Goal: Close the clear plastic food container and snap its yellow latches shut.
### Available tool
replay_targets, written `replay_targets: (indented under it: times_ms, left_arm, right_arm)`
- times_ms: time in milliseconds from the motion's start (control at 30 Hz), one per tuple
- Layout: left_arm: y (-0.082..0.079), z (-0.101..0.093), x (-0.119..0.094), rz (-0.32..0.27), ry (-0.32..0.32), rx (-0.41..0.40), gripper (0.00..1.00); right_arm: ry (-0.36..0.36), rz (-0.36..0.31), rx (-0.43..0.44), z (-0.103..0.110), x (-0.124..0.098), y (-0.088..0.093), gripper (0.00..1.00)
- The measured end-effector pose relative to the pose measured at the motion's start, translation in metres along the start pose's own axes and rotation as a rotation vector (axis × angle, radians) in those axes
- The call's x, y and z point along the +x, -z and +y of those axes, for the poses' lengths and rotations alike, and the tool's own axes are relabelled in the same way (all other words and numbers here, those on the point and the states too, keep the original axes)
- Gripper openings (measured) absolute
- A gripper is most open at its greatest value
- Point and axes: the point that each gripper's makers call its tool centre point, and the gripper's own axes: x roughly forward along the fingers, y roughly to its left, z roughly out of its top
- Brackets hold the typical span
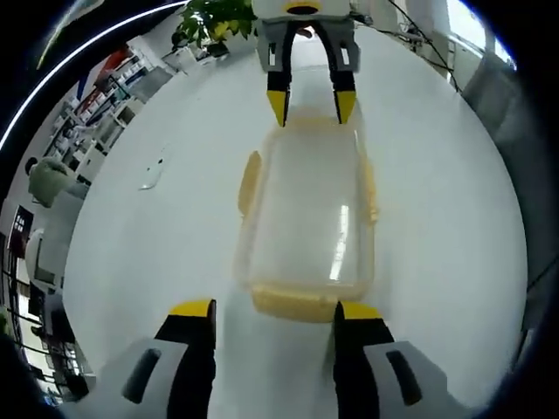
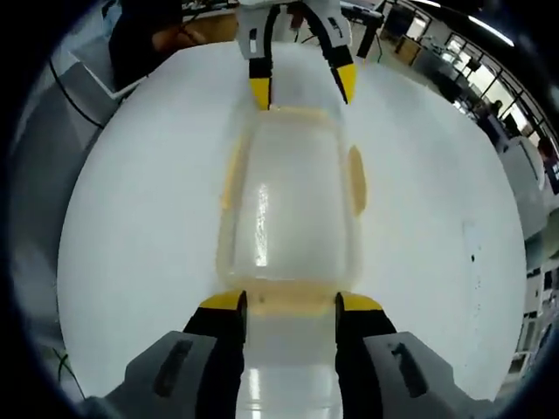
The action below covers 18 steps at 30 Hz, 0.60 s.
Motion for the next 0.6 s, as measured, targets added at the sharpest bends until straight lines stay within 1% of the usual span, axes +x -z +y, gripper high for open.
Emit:
replay_targets:
  times_ms: [67,133,200,267,300,367,400,500,533,567,600]
  left_arm:
    - [0.001,0.002,0.002,0.005,0.022,-0.008,0.49]
    - [0.0,0.003,0.003,0.008,0.033,0.006,0.52]
    - [-0.002,0.001,0.004,0.009,0.057,0.029,0.52]
    - [-0.002,-0.005,0.005,0.008,0.116,0.039,0.48]
    - [-0.002,-0.009,0.006,0.008,0.152,0.061,0.44]
    - [-0.003,-0.012,0.007,0.019,0.186,0.077,0.4]
    - [-0.003,-0.013,0.007,0.026,0.193,0.079,0.38]
    - [-0.003,-0.013,0.009,0.051,0.201,0.07,0.38]
    - [-0.001,-0.015,0.008,0.06,0.215,0.054,0.37]
    - [0.001,-0.019,0.007,0.071,0.239,0.03,0.33]
    - [0.0,-0.017,0.008,0.067,0.23,0.036,0.33]
  right_arm:
    - [0.0,-0.009,0.01,-0.001,0.0,0.001,0.37]
    - [0.0,-0.014,0.012,-0.001,0.0,0.0,0.37]
    - [0.0,-0.013,0.008,0.0,0.0,0.0,0.37]
    - [-0.002,-0.01,0.005,-0.002,0.0,0.001,0.37]
    - [-0.002,-0.01,0.005,-0.002,0.0,0.001,0.37]
    - [-0.005,-0.01,0.005,-0.002,0.0,0.0,0.37]
    - [-0.005,-0.009,0.003,-0.002,0.0,0.0,0.37]
    - [-0.005,-0.007,0.0,-0.003,0.001,0.0,0.37]
    - [-0.005,-0.006,0.0,-0.004,0.001,0.0,0.37]
    - [-0.005,-0.007,-0.002,-0.005,0.001,0.0,0.37]
    - [-0.006,-0.008,-0.003,-0.005,0.002,0.0,0.37]
